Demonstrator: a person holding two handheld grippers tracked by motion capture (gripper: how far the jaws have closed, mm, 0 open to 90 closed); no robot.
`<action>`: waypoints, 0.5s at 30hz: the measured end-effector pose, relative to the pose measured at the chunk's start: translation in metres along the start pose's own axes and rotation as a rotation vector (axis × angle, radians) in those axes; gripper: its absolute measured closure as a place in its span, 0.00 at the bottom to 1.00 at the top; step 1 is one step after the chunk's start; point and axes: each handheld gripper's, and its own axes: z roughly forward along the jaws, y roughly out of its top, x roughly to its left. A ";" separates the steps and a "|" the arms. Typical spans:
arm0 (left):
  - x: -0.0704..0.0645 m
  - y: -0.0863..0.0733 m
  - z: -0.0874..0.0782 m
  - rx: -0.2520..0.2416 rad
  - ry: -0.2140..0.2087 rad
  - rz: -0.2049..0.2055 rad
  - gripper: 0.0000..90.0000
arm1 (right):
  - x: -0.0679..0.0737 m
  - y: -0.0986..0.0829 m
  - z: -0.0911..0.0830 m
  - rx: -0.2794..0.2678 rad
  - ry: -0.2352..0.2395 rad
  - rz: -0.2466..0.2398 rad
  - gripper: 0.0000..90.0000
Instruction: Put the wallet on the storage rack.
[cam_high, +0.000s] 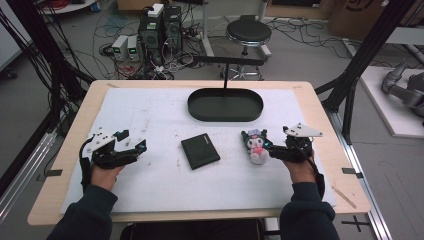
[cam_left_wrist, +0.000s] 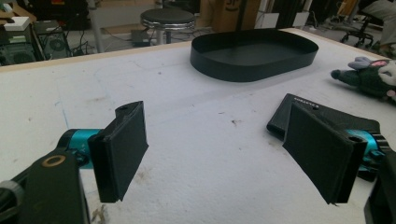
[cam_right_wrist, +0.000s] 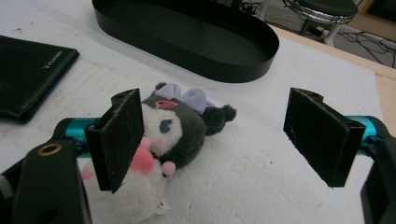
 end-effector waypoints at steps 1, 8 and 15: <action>0.001 0.000 -0.001 0.000 0.002 0.001 0.23 | 0.000 0.000 0.000 0.001 0.001 -0.001 0.23; 0.003 -0.001 -0.001 0.002 0.010 -0.013 0.24 | 0.002 0.001 -0.001 -0.014 0.012 0.026 0.23; 0.002 -0.001 0.003 0.006 0.017 0.000 0.24 | 0.022 0.008 0.007 -0.015 0.093 -0.003 0.23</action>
